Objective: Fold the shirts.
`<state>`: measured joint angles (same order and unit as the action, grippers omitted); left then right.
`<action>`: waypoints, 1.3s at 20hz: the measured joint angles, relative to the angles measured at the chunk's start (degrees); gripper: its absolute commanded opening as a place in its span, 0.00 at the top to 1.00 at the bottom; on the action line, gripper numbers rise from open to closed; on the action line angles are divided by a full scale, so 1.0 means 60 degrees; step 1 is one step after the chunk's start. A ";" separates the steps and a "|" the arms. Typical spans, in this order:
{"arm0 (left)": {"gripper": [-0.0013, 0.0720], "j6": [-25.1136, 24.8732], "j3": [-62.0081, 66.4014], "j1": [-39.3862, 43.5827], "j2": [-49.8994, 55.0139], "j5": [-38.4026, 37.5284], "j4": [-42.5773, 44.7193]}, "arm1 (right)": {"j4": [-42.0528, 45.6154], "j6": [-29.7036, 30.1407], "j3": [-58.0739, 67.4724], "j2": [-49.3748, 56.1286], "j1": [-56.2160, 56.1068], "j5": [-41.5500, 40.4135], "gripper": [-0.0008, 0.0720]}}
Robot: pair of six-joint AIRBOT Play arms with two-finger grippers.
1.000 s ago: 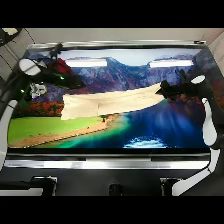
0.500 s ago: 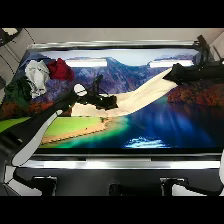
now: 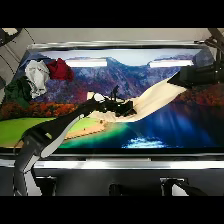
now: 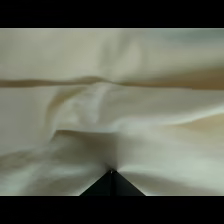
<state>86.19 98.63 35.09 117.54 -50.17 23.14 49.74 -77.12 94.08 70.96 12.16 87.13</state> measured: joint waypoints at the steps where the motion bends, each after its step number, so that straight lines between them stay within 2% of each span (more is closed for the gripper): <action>1: 0.95 0.0066 0.0313 0.0127 0.0313 -0.0106 -0.0178 | 0.0000 0.0000 0.0000 -0.0055 0.0000 0.0062 0.94; 5: 0.96 -0.0015 0.1089 0.0470 0.0947 -0.0455 -0.0747 | -0.0055 0.0117 0.0000 -0.0160 -0.0113 0.0044 0.94; 8: 0.96 -0.0284 0.1297 0.0251 0.0561 -0.0900 -0.0186 | 0.0004 0.0259 0.0004 -0.0062 -0.0674 -0.0270 0.94; 12: 0.96 -0.0149 0.1399 -0.0889 -0.1144 -0.2269 0.2761 | 0.0302 0.0342 0.0000 0.0506 -0.1781 -0.1129 0.94; 15: 0.95 0.0189 0.1413 -0.2514 -0.2634 -0.3209 0.5297 | 0.0353 0.0361 0.0004 0.1268 -0.2776 -0.1934 0.94; 20: 0.95 0.0397 0.1428 -0.5479 -0.4612 -0.4131 0.6918 | -0.0229 0.0157 0.0000 0.2973 -0.4568 -0.3625 0.94; 21: 0.95 0.0423 0.1428 -0.5894 -0.4900 -0.4204 0.7085 | -0.0463 0.0015 0.0000 0.3319 -0.4878 -0.3942 0.90; 22: 0.95 0.0430 0.1428 -0.6262 -0.5162 -0.4299 0.7140 | -0.0627 -0.0127 0.0000 0.3621 -0.5136 -0.4211 0.42; 23: 0.95 0.0430 0.1428 -0.6539 -0.5384 -0.4353 0.7206 | -0.0780 -0.0339 0.0000 0.3927 -0.5366 -0.4513 0.06; 24: 0.95 0.0437 0.1428 -0.6747 -0.5537 -0.4375 0.7267 | -0.0896 -0.0597 0.0000 0.4164 -0.5537 -0.4772 0.00; 26: 0.95 0.0463 0.1428 -0.6980 -0.5723 -0.4422 0.7329 | -0.1024 -0.1089 -0.0004 0.4462 -0.5679 -0.5129 0.01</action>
<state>88.97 107.20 -6.79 83.20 -76.71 67.11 43.59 -83.66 94.06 97.73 -21.91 56.36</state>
